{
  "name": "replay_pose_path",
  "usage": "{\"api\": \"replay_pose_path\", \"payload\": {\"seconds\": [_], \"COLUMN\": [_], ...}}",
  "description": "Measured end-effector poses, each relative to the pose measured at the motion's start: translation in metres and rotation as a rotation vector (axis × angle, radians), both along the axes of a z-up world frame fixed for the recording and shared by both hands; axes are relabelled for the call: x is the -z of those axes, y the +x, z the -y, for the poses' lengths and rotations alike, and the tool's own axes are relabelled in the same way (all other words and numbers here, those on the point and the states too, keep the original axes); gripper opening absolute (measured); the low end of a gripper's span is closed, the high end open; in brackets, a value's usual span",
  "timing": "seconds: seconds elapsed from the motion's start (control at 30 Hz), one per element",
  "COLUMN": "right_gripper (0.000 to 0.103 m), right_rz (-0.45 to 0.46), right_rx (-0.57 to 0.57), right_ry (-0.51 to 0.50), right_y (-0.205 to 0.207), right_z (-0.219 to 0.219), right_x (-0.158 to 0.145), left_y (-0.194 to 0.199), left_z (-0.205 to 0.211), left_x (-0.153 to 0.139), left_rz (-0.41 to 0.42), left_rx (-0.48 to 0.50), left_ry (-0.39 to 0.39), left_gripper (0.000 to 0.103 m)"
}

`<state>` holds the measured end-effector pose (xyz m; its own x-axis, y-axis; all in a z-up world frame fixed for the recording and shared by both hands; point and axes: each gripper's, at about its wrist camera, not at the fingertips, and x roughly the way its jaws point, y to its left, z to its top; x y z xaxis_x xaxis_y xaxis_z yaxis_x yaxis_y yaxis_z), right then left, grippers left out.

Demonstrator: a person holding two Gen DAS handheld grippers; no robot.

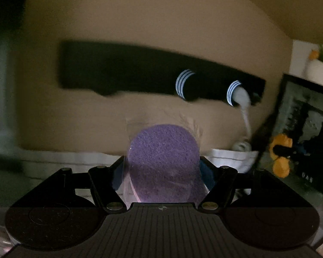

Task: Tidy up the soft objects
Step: 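Grasp the orange flower with the right gripper while the left holds the sponge, then lower the sponge and flower into the pink box and open both grippers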

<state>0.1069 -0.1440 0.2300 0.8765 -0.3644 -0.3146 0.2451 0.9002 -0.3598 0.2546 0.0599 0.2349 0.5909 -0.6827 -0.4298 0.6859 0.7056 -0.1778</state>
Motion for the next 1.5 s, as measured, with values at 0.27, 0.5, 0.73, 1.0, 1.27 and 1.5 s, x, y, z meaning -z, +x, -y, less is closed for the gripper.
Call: {"api": "replay_pose_path", "payload": {"seconds": [0.27,0.5,0.73,1.0,1.27,1.5], "right_gripper": [0.009,0.009,0.009,0.009,0.015,0.054], "right_rz": [-0.003,-0.097,-0.21,-0.295,-0.308,-0.251], "right_rx": [0.049,-0.017,-0.114,-0.154,-0.099,-0.147], "right_ry": [0.015,-0.012,0.101,0.138,0.124,0.284], "right_y": [-0.022,-0.028,-0.012,0.014,0.013,-0.013], "right_z": [0.045,0.038,0.029,0.015,0.018,0.031], "right_x": [0.044,0.092,0.131,0.174,0.183,0.163], "left_y": [0.009,0.024,0.028,0.022,0.019,0.023], "left_z": [0.093,0.11,0.115,0.11,0.103,0.099], "left_x": [0.091,0.143,0.17,0.155,0.14,0.133], "left_rz": [-0.245,-0.424,-0.536,-0.495,-0.513,-0.465], "left_rx": [0.006,-0.025,-0.007,0.008,0.017,-0.11], "left_ry": [-0.019,0.031,0.151,0.103,0.122,0.32], "left_gripper": [0.076,0.076,0.076,0.075,0.075,0.076]}}
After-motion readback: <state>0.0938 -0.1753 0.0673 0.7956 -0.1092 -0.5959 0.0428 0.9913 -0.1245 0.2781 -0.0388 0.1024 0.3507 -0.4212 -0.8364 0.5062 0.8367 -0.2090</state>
